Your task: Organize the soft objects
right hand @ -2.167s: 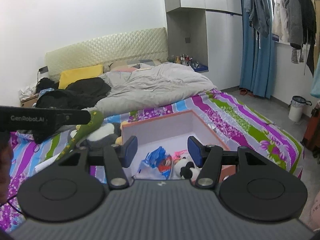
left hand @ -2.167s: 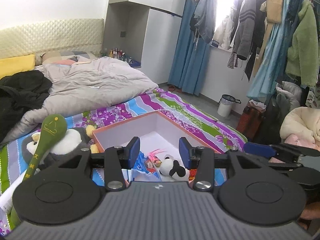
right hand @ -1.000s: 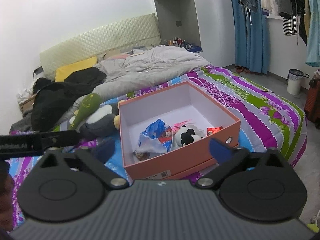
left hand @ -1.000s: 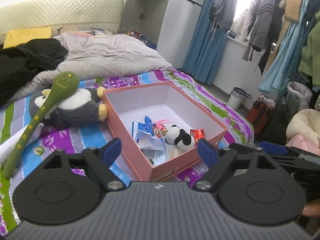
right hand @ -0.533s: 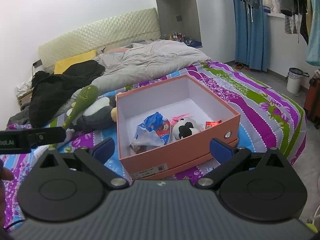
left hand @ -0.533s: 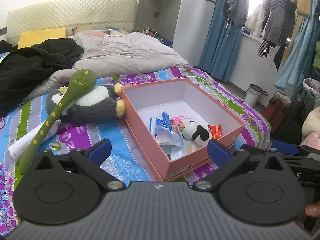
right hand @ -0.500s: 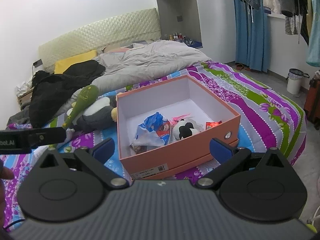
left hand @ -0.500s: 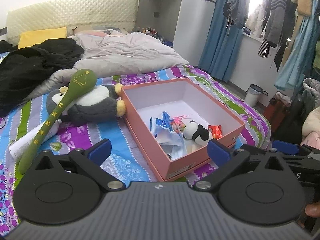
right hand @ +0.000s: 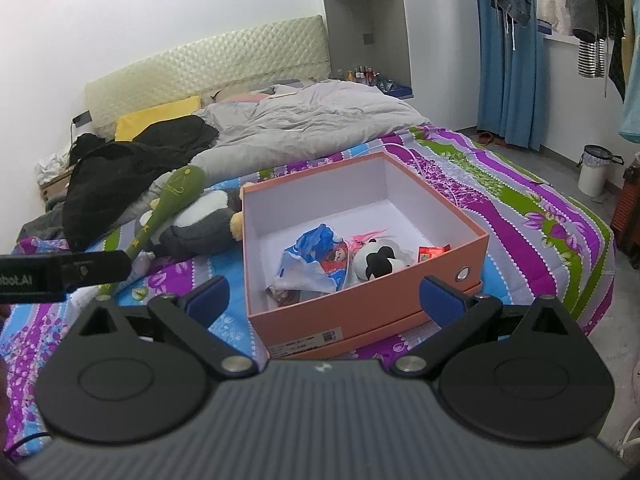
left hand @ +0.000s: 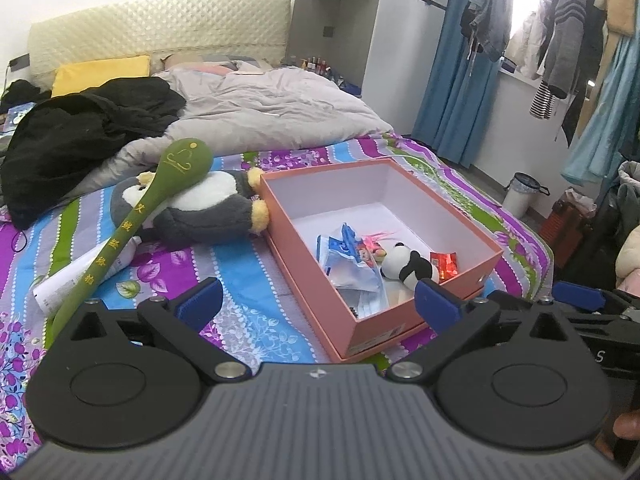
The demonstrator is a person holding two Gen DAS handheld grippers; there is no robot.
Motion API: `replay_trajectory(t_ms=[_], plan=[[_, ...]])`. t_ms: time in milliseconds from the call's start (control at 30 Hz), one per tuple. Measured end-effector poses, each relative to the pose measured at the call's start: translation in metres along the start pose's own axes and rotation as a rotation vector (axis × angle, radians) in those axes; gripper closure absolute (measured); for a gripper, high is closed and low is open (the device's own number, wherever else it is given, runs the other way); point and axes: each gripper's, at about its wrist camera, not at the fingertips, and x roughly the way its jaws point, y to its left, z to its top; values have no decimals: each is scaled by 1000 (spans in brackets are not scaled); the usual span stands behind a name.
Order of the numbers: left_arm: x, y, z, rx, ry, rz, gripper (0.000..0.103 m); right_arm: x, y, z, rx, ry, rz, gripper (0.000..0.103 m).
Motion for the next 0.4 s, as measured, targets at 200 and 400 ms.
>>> replay_trajectory(t_ms=[200, 400], plan=[[-1, 1, 0, 1, 0, 5, 0, -1, 2, -1, -2, 2, 2, 0], [-3, 1, -1, 0, -5, 5, 0, -1, 3, -1, -4, 2, 1, 0]])
